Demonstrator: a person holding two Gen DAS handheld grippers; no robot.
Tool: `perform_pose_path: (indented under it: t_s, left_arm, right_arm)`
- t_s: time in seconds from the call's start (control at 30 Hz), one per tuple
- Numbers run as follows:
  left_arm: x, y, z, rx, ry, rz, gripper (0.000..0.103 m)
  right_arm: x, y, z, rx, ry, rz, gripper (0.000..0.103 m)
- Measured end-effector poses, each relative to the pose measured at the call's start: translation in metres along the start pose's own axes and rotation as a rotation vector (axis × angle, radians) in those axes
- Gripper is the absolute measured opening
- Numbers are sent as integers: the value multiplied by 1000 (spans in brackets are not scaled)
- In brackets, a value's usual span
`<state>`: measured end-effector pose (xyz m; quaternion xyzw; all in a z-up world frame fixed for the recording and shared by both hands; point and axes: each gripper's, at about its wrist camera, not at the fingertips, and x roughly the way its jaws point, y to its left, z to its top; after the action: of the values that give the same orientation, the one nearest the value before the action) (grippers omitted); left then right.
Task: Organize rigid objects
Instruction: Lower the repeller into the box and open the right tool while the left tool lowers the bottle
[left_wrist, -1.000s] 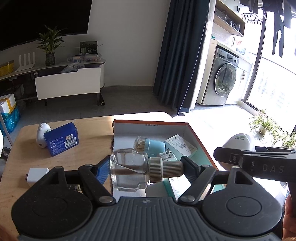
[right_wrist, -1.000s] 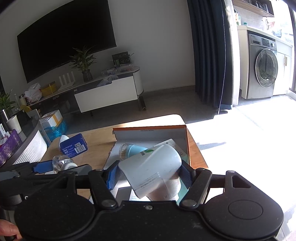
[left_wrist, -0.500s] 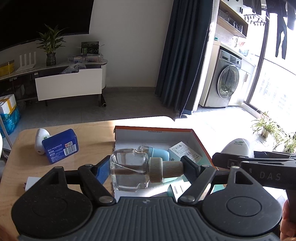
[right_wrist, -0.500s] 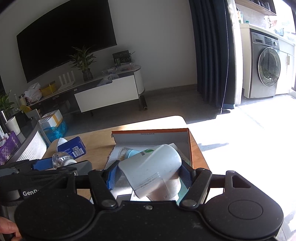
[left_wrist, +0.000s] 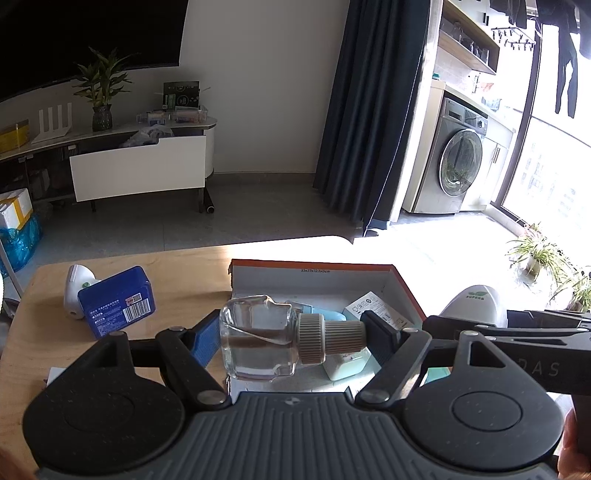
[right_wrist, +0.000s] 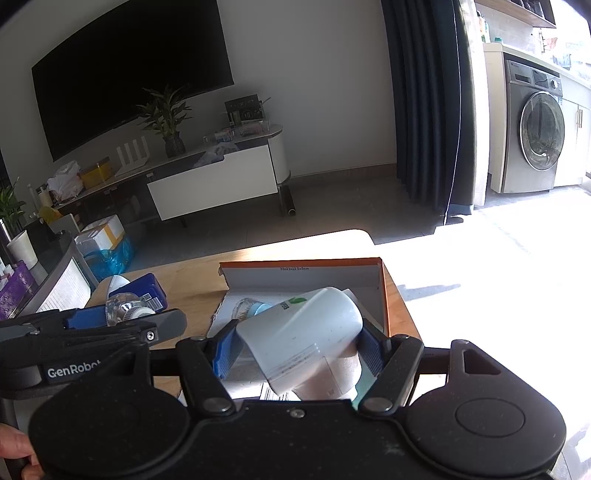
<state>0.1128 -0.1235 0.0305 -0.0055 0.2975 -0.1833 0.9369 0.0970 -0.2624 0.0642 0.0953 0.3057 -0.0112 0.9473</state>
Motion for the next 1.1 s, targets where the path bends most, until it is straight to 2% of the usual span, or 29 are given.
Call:
perform_pose_path:
  t_s: [1.0, 1.1]
  left_arm:
    - [30, 5, 12, -15, 31, -4, 80]
    - [35, 3, 14, -9, 31, -7, 80]
  right_arm:
    - [40, -5, 6, 10, 78, -29, 80]
    - [42, -7, 6, 15, 64, -39, 81]
